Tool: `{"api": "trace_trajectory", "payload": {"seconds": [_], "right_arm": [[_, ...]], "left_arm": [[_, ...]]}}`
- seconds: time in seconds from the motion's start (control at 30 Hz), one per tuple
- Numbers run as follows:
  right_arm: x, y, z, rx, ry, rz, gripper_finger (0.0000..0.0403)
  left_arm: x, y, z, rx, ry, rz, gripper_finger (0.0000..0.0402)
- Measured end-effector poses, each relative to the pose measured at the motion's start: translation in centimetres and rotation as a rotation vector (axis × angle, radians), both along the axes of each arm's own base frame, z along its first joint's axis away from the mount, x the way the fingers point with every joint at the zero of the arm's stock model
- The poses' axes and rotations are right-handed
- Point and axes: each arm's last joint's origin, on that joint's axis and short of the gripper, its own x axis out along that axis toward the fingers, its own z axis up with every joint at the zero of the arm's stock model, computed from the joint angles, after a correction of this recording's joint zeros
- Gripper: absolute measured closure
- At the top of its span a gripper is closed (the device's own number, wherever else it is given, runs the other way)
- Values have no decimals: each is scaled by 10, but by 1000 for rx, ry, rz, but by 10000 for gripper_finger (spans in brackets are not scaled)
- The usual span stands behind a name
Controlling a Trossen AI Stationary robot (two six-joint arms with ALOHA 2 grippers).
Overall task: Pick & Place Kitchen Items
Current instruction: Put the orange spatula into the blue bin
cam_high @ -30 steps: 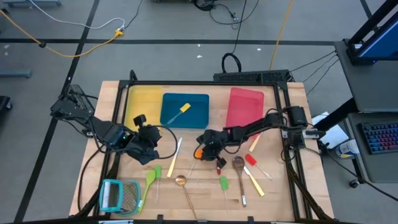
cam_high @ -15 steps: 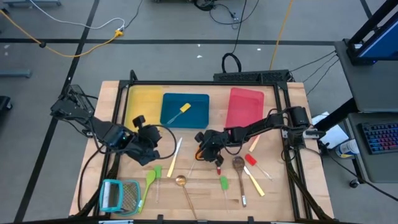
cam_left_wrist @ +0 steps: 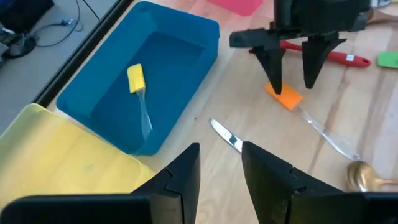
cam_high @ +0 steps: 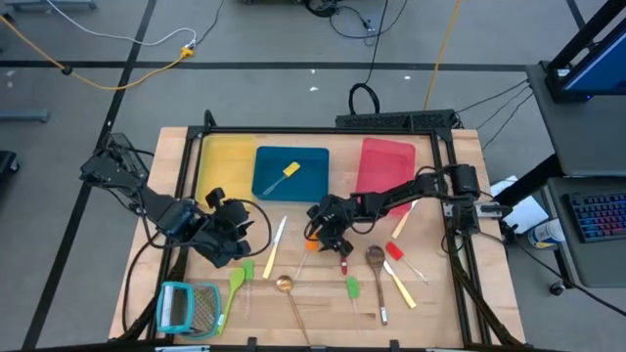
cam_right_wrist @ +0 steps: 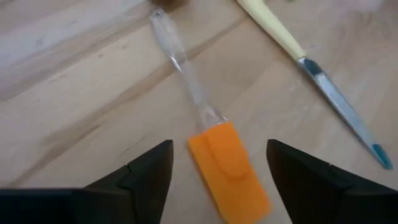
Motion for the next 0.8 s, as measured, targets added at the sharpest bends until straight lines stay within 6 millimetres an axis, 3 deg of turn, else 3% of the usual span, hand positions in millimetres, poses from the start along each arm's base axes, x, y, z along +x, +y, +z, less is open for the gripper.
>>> {"api": "trace_trajectory", "payload": {"seconds": [0.2,0.43,0.67,0.8], "right_arm": [[4,-4,-18,-63,-8,6,136],[-1,-24,-28,53,123,-88,141],[-7,-30,-31,135,220,-125,189],[-7,-23,-32,113,218,-93,224]], "left_arm": [[-1,-4,0,-11,-12,-9,277],[-1,-4,1,1,-7,-27,277],[-1,-4,1,23,7,-55,277],[-1,-4,1,40,18,-76,277]]}}
